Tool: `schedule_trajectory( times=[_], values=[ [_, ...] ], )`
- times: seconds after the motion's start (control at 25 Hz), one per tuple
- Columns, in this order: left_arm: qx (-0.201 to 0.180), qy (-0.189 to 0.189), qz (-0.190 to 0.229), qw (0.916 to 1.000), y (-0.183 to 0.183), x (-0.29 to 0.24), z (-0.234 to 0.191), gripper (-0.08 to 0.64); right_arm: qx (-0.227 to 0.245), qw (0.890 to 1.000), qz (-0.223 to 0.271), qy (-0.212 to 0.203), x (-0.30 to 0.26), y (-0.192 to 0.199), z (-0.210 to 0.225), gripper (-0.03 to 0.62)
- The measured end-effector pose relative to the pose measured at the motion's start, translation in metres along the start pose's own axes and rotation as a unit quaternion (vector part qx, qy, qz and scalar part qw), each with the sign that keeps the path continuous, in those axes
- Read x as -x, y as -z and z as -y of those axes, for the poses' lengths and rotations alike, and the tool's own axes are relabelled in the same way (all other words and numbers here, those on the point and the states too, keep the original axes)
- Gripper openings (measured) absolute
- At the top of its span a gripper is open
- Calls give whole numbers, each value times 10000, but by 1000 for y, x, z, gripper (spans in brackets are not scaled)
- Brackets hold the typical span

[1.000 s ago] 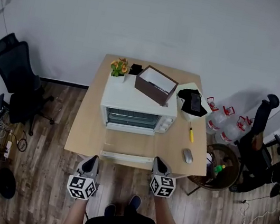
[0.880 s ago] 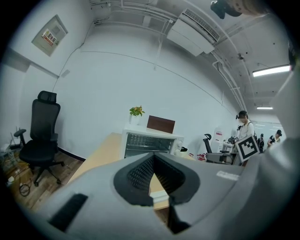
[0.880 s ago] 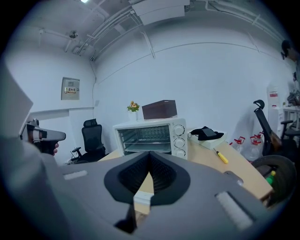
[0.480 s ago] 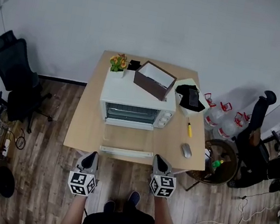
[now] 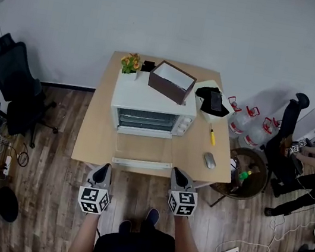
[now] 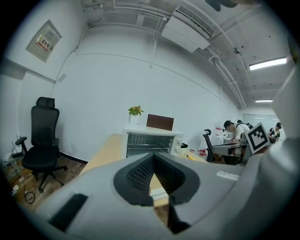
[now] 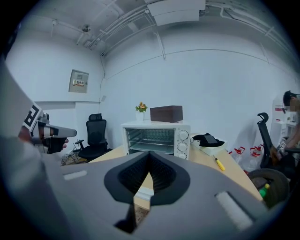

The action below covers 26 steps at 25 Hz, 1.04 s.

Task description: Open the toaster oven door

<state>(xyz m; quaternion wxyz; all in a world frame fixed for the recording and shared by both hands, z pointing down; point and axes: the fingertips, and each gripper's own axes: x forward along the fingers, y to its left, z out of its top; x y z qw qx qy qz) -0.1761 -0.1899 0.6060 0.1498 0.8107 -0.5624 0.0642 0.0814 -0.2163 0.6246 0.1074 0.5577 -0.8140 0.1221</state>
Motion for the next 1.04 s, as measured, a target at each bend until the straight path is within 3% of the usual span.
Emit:
schedule_trajectory(
  times=[0.32, 1.04],
  values=[
    [9, 210, 192, 9996, -4, 4, 5, -5, 200, 9985, 512, 72, 12, -11, -11, 8],
    [-34, 271, 150, 9995, -3, 3, -2, -5, 230, 9984, 494, 159, 15, -17, -17, 8]
  ],
)
